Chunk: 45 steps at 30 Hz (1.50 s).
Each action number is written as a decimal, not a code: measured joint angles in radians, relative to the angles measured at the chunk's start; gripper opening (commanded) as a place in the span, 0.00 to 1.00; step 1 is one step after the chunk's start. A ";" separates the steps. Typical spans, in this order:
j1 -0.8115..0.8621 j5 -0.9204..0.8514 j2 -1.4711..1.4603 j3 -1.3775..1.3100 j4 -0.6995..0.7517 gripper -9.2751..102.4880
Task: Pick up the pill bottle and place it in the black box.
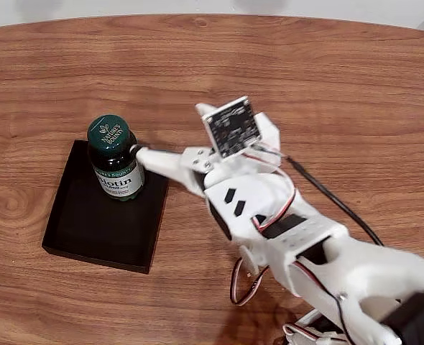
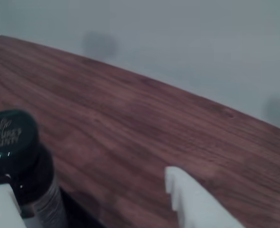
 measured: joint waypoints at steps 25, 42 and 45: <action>0.244 -0.121 0.733 0.006 0.989 0.35; 0.391 -0.123 1.149 0.258 1.289 0.35; 0.405 -0.118 1.175 0.273 1.318 0.35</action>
